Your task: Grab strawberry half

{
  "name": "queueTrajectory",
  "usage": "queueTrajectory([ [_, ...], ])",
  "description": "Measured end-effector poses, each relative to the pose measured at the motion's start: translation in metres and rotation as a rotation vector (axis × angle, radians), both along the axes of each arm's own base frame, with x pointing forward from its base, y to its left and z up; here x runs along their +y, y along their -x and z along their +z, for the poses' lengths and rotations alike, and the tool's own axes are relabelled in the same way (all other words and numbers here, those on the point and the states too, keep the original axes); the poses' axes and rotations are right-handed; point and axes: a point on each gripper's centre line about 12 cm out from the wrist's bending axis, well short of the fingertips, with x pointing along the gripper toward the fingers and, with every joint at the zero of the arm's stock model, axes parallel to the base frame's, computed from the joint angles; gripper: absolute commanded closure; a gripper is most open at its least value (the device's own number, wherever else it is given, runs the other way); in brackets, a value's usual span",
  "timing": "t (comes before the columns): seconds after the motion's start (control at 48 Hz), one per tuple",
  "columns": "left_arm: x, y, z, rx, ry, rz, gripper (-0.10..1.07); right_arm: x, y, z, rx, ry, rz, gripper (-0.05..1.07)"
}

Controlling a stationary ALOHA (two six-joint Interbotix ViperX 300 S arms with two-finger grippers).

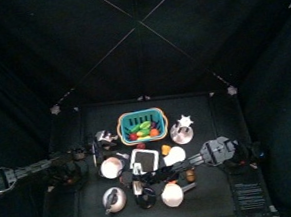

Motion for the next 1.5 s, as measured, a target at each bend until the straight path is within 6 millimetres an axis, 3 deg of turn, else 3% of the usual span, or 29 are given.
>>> queueTrajectory([
  [0.146,0.000,0.000,0.000,-0.001,0.003,0.001,0.13,-0.011,-0.002,0.002,-0.006,0.004,-0.019,0.30],
  [0.458,0.001,0.000,0.001,-0.007,0.010,0.007,0.13,-0.036,-0.026,0.032,-0.120,0.001,-0.028,0.30],
  [0.771,0.001,0.000,0.001,-0.008,0.012,0.008,0.13,-0.057,-0.047,0.008,-0.112,-0.053,-0.089,0.26],
  [1.146,0.001,0.000,0.001,-0.008,0.012,0.008,0.13,-0.063,-0.048,0.008,-0.129,-0.109,-0.108,0.01],
  [1.5,0.000,-0.001,0.001,-0.009,0.014,0.004,0.13,-0.065,-0.040,0.005,-0.103,-0.099,-0.113,0.00],
])
